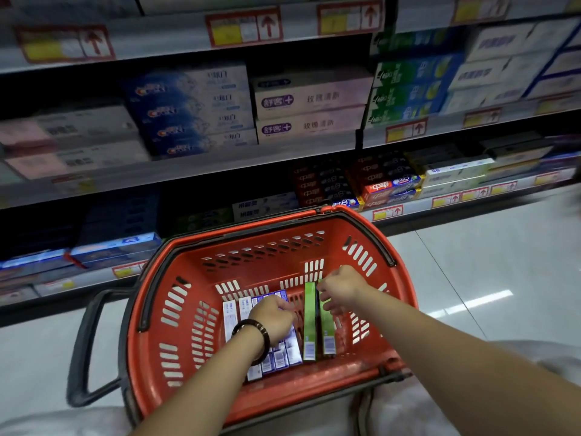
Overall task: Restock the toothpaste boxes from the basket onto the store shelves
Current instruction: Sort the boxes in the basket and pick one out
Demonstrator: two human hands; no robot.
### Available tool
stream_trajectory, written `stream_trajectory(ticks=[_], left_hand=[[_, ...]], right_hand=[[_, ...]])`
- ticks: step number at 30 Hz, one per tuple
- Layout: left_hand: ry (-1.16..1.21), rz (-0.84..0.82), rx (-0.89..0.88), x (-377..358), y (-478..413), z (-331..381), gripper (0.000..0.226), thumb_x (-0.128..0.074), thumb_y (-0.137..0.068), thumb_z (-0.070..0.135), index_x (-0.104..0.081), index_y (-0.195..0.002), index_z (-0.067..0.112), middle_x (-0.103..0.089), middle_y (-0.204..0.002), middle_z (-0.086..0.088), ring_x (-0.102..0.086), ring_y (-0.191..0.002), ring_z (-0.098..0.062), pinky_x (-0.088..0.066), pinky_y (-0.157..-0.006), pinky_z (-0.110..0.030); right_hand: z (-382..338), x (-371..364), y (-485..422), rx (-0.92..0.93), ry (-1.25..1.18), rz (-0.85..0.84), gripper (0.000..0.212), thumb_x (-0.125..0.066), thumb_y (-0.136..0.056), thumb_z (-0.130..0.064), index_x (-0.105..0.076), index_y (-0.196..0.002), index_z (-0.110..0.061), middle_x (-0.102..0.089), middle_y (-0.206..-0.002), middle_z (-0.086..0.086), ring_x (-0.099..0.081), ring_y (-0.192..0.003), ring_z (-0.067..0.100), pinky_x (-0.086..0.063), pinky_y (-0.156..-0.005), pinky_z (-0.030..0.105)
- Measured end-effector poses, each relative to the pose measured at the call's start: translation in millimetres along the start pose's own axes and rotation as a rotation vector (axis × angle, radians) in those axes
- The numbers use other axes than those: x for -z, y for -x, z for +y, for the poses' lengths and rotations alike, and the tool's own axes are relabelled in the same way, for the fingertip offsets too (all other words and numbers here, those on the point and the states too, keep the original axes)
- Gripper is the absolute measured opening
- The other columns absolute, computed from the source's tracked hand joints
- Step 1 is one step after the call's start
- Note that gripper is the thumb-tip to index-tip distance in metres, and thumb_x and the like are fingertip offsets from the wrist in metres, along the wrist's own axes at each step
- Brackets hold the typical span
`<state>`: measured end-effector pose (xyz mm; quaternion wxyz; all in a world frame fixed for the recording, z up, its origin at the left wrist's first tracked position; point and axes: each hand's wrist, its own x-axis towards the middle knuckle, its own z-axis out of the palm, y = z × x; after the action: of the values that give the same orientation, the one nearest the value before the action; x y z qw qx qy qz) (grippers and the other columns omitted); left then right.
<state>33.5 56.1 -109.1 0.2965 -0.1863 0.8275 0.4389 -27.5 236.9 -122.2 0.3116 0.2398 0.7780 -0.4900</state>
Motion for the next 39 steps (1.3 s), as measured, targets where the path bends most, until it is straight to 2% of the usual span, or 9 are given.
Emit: stream_trajectory(ticks=[5,9,11,14,21,25,31,35,39], left_hand=[[-0.112,-0.009,0.021,-26,-24,-8,0.02,-0.056,-0.093,0.011,-0.064,-0.077,0.021,-0.063,-0.077,0.002,-0.061,-0.071,-0.024,-0.046,-0.061,-0.022],[-0.186,-0.023,0.055,-41,-52,-10,0.017,-0.061,-0.088,0.011,-0.077,-0.094,0.011,-0.075,-0.102,-0.006,-0.07,-0.098,-0.024,-0.059,-0.085,-0.031],[-0.223,-0.013,0.062,-50,-68,-9,0.019,-0.061,-0.086,0.009,-0.076,-0.097,0.008,-0.074,-0.105,-0.009,-0.069,-0.1,-0.026,-0.059,-0.089,-0.034],[-0.284,0.005,0.076,-64,-87,-6,0.023,-0.062,-0.085,0.011,-0.072,-0.105,0.005,-0.073,-0.111,-0.014,-0.069,-0.103,-0.031,-0.06,-0.088,-0.039],[-0.444,-0.005,0.081,-91,-122,-2,0.041,-0.07,-0.092,0.022,-0.06,-0.129,0.007,-0.067,-0.128,-0.012,-0.067,-0.115,-0.031,-0.052,-0.08,-0.032],[-0.439,0.037,0.109,-96,-140,-6,0.048,-0.071,-0.092,0.019,-0.053,-0.135,0.007,-0.064,-0.133,-0.013,-0.065,-0.119,-0.03,-0.055,-0.092,-0.034],[-0.48,0.042,0.145,-101,-144,-13,0.067,-0.074,-0.088,0.032,-0.045,-0.142,0.007,-0.063,-0.134,-0.014,-0.066,-0.118,-0.034,-0.058,-0.093,-0.041],[-0.506,0.052,0.141,-104,-148,-16,0.07,-0.075,-0.083,0.048,-0.051,-0.135,0.009,-0.068,-0.125,-0.011,-0.069,-0.109,-0.031,-0.058,-0.083,-0.036],[-0.492,0.051,0.134,-105,-151,-17,0.057,-0.074,-0.08,0.051,-0.065,-0.123,0.014,-0.072,-0.114,-0.006,-0.071,-0.097,-0.026,-0.061,-0.081,-0.036]], right_hand=[[13,-3,-15,-0.036,0.059,0.025,0.012,-0.061,-0.095,-0.007,-0.065,-0.103,0.002,-0.064,-0.084,0.018,-0.057,-0.051,0.025,-0.048,-0.052,0.034],[22,-6,-25,-0.066,0.058,0.025,0.017,-0.059,-0.094,-0.007,-0.059,-0.11,-0.004,-0.062,-0.089,0.016,-0.056,-0.049,0.024,-0.044,-0.046,0.03],[28,-4,-30,-0.073,0.062,0.035,0.005,-0.058,-0.092,-0.005,-0.06,-0.097,-0.003,-0.063,-0.079,0.012,-0.058,-0.046,0.025,-0.045,-0.046,0.03],[36,2,-35,-0.093,0.047,0.045,0.009,-0.057,-0.087,-0.003,-0.058,-0.078,-0.004,-0.054,-0.052,0.009,-0.054,-0.042,0.025,-0.045,-0.049,0.034],[44,9,-35,-0.086,-0.03,0.059,0.014,-0.061,-0.094,-0.012,-0.068,-0.09,-0.001,-0.072,-0.069,0.014,-0.072,-0.063,0.034,-0.061,-0.067,0.047],[44,9,-30,-0.097,-0.024,0.065,0.016,-0.06,-0.096,-0.012,-0.071,-0.089,-0.004,-0.077,-0.079,0.015,-0.078,-0.078,0.036,-0.066,-0.08,0.054],[46,5,-31,-0.111,-0.064,0.046,0.014,-0.057,-0.097,-0.009,-0.071,-0.095,-0.006,-0.079,-0.087,0.016,-0.079,-0.084,0.038,-0.066,-0.08,0.056],[41,4,-29,-0.116,-0.073,0.042,0.011,-0.056,-0.102,-0.008,-0.063,-0.093,-0.009,-0.078,-0.098,0.021,-0.078,-0.092,0.038,-0.065,-0.082,0.051],[43,4,-35,-0.124,-0.097,0.045,0.008,-0.056,-0.103,-0.011,-0.063,-0.1,-0.009,-0.078,-0.095,0.02,-0.074,-0.075,0.029,-0.065,-0.079,0.049]])
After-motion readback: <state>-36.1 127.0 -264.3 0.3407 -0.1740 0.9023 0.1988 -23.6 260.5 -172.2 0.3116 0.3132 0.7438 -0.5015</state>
